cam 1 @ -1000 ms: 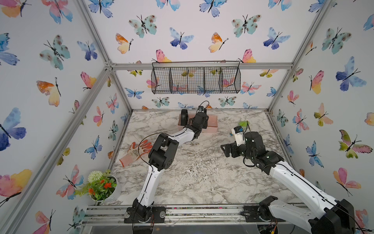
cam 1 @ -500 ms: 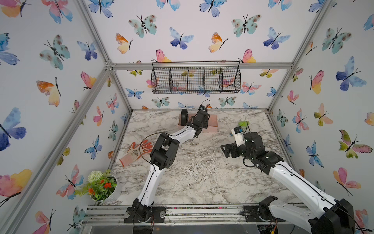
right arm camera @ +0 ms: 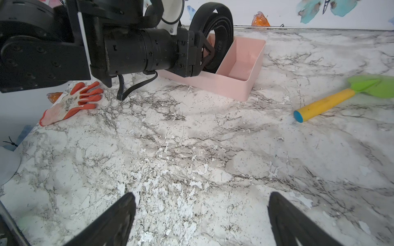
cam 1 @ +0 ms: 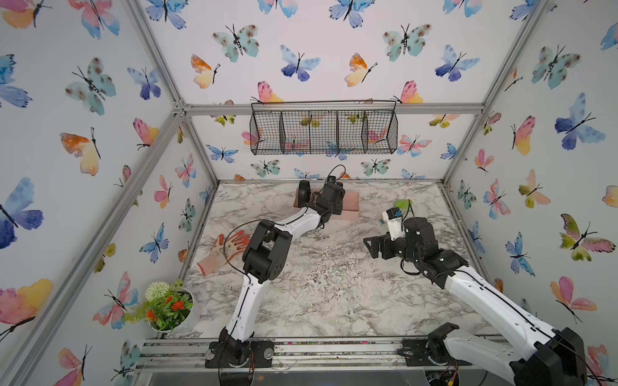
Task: Place the belts into the storage roll
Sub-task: Place the belt in the container.
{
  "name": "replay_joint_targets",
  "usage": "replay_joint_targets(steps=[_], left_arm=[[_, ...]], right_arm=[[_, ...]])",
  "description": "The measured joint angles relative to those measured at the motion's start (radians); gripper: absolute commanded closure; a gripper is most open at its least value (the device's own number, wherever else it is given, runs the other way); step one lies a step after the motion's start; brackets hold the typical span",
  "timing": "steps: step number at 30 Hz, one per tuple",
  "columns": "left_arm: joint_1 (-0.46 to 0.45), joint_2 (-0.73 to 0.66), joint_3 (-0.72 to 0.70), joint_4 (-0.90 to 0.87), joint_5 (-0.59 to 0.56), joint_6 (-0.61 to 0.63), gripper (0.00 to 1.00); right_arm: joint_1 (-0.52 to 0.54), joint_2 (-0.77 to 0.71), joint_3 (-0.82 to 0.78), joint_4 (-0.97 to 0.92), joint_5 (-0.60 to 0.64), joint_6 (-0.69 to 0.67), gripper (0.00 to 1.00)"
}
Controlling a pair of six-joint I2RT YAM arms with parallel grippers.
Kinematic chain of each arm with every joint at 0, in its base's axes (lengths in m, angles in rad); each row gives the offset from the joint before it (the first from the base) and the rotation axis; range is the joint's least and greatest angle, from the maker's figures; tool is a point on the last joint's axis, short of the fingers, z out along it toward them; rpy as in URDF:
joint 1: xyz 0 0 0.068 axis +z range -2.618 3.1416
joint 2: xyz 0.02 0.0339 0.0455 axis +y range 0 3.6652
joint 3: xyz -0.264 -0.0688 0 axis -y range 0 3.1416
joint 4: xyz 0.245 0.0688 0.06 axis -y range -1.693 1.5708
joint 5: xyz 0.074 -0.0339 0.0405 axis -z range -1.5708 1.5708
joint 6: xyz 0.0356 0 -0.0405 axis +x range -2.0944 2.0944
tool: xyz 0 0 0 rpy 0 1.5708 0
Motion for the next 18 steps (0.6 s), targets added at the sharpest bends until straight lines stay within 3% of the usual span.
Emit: replay_joint_targets(steps=[3, 4, 9, 15, 18], left_arm=[[0.000, -0.024, -0.005, -0.010, 0.008, -0.004, 0.09], [0.000, -0.039, -0.012, -0.009, 0.011, -0.006, 0.01], [0.000, -0.217, -0.135, 0.000, 0.017, -0.023, 0.02], [0.014, -0.714, -0.456, 0.043, -0.082, -0.014, 0.02], [0.092, -0.943, -0.583, 0.043, -0.126, 0.013, 0.02]], right_arm=[[0.000, 0.001, 0.000, 0.002, 0.000, 0.000, 0.01], [0.000, 0.001, 0.000, 0.005, 0.001, 0.000, 0.01], [0.000, -0.013, -0.050, 0.093, 0.060, 0.000, 0.01], [-0.006, -0.115, -0.224, 0.275, 0.249, -0.034, 0.01], [-0.012, -0.178, -0.305, 0.391, 0.384, -0.073, 0.01]])
